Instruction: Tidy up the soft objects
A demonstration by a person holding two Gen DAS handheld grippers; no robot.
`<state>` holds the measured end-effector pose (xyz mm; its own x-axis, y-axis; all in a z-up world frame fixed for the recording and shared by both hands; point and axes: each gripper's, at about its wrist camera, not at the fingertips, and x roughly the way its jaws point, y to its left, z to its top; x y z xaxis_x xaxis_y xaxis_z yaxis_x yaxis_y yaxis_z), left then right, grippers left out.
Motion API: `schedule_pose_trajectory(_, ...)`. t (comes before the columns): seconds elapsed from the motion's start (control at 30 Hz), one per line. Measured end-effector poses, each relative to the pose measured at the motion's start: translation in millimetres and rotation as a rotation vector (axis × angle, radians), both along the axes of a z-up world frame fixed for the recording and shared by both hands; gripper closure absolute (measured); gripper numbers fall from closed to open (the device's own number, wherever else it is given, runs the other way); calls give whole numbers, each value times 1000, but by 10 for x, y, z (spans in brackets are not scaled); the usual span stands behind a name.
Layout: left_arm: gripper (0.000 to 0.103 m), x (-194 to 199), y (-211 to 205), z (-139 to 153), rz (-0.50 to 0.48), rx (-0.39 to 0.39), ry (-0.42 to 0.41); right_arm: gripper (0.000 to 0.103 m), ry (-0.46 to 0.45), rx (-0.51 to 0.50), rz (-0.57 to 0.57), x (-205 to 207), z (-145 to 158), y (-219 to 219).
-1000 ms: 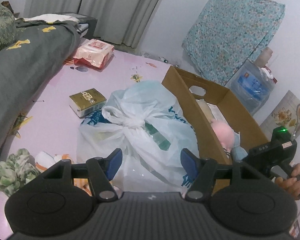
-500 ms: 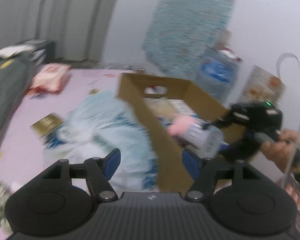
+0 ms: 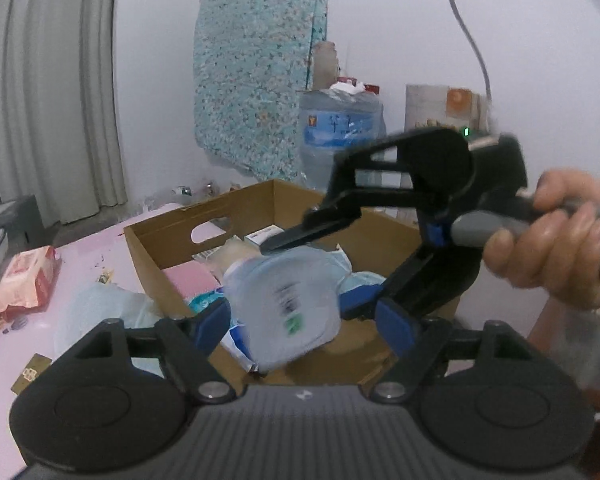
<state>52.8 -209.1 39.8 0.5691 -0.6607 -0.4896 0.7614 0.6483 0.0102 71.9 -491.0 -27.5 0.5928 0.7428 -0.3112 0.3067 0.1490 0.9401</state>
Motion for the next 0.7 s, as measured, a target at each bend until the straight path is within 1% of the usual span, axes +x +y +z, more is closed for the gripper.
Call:
schedule_pose_trajectory(0.03, 24, 3, -29, -18, 6, 7, 6, 49, 0, -9, 2, -7, 26, 3)
schedule_pose_trajectory(0.1, 26, 29, -55, -54, 12, 12, 26, 47, 12, -34, 1, -7, 45, 14)
schedule_pose_trajectory(0.23, 38, 141, -112, -145, 28, 17, 90, 46, 47, -76, -6, -30, -15, -1)
schedule_pose_trajectory(0.27, 40, 186, -126, -170, 29, 19, 118, 46, 55, -80, -11, -49, -29, -26)
schedule_pose_trajectory(0.33, 48, 291, -150, -220, 16, 9, 206, 46, 63, -69, -19, -68, -38, -82)
schedule_pose_trajectory(0.4, 48, 368, -156, -250, 7, -11, 253, 48, 64, -64, -15, -59, -29, -113)
schedule_pose_trajectory(0.43, 48, 391, -165, -260, 15, -12, 257, 48, 62, -79, -11, -35, -11, -125)
schedule_pose_trajectory(0.5, 48, 412, -153, -279, 29, -10, 254, 47, 68, -135, -21, 8, 7, -167)
schedule_pose_trajectory(0.6, 46, 399, -26, -261, 37, -25, 255, 47, 80, -153, -29, 12, -21, -215)
schedule_pose_trajectory(0.7, 44, 376, 106, -213, 56, -20, 227, 46, 73, -178, -17, 8, -32, -241)
